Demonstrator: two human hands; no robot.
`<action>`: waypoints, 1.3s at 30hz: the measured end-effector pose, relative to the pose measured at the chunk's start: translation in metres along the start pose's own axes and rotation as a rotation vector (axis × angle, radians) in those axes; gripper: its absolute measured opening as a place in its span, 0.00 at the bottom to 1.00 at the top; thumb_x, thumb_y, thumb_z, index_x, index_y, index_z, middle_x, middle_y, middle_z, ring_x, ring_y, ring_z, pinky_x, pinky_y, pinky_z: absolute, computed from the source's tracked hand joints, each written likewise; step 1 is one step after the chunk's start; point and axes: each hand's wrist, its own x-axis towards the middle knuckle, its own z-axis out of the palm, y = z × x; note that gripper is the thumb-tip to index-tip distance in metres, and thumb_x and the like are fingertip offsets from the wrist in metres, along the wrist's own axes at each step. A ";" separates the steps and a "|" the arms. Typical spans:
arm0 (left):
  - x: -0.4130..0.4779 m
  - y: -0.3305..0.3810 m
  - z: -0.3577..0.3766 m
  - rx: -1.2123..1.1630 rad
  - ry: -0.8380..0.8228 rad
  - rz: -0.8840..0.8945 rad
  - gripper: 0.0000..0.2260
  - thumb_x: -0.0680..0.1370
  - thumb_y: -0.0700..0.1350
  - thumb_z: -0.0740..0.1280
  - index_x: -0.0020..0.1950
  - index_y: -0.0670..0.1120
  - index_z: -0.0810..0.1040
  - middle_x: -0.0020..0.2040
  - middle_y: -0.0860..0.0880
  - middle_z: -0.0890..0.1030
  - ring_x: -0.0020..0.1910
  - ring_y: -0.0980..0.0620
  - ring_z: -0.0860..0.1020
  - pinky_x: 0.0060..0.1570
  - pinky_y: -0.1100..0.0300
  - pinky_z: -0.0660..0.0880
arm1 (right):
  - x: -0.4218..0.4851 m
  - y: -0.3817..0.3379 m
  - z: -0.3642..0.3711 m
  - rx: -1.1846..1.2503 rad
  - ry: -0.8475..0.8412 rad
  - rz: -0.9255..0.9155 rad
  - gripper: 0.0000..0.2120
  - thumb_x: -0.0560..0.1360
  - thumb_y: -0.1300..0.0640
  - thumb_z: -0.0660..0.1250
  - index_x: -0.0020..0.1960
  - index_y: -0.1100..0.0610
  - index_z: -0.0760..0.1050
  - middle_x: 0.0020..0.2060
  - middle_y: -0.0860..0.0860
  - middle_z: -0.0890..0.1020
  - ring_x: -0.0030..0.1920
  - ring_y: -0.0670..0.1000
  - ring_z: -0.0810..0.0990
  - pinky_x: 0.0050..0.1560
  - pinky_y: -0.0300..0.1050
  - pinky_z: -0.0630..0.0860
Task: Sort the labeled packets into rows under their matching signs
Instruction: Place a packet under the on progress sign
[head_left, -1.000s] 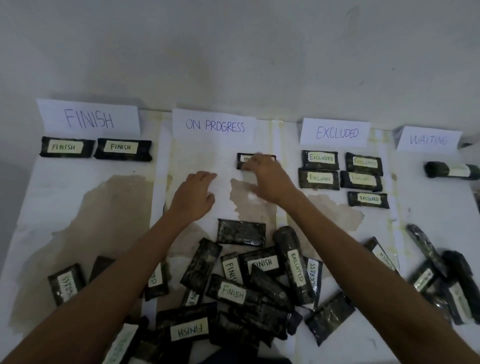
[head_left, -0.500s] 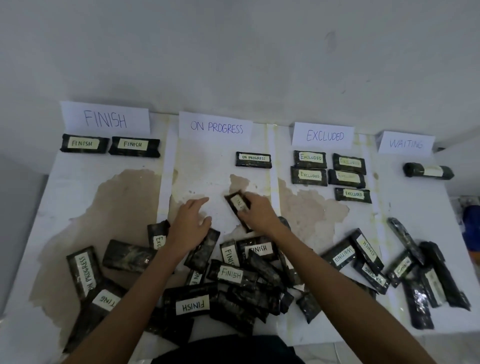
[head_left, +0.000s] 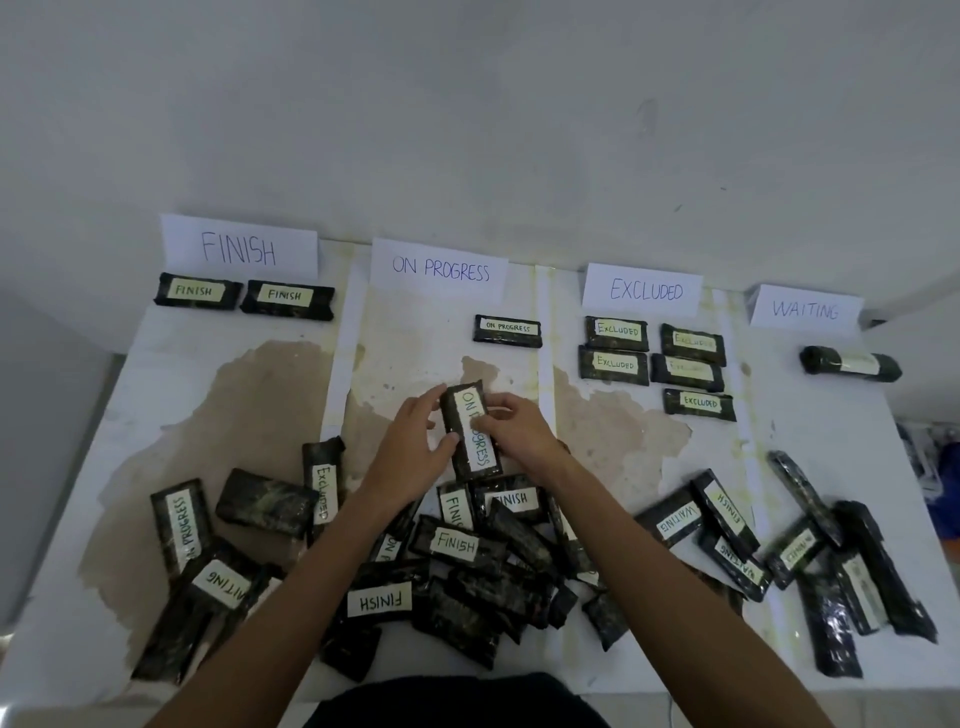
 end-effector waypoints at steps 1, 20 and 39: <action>0.001 0.000 -0.001 -0.020 0.022 -0.009 0.26 0.77 0.44 0.65 0.72 0.53 0.60 0.59 0.52 0.69 0.53 0.53 0.72 0.49 0.58 0.73 | 0.001 -0.001 -0.001 -0.048 -0.022 -0.030 0.09 0.73 0.65 0.68 0.50 0.54 0.76 0.51 0.58 0.82 0.50 0.56 0.82 0.45 0.48 0.81; 0.103 -0.037 -0.038 -0.293 0.192 -0.407 0.21 0.77 0.39 0.63 0.70 0.43 0.66 0.62 0.44 0.76 0.53 0.49 0.76 0.46 0.62 0.75 | 0.112 -0.044 0.052 -1.101 0.008 -0.718 0.25 0.68 0.66 0.69 0.64 0.62 0.72 0.60 0.61 0.77 0.54 0.64 0.76 0.52 0.55 0.72; 0.116 -0.061 -0.062 0.012 0.056 -0.248 0.22 0.76 0.42 0.65 0.70 0.47 0.65 0.59 0.46 0.73 0.52 0.52 0.72 0.51 0.60 0.69 | 0.125 -0.051 0.065 -1.219 -0.146 -0.865 0.23 0.69 0.70 0.65 0.63 0.60 0.74 0.60 0.61 0.76 0.60 0.64 0.73 0.59 0.58 0.70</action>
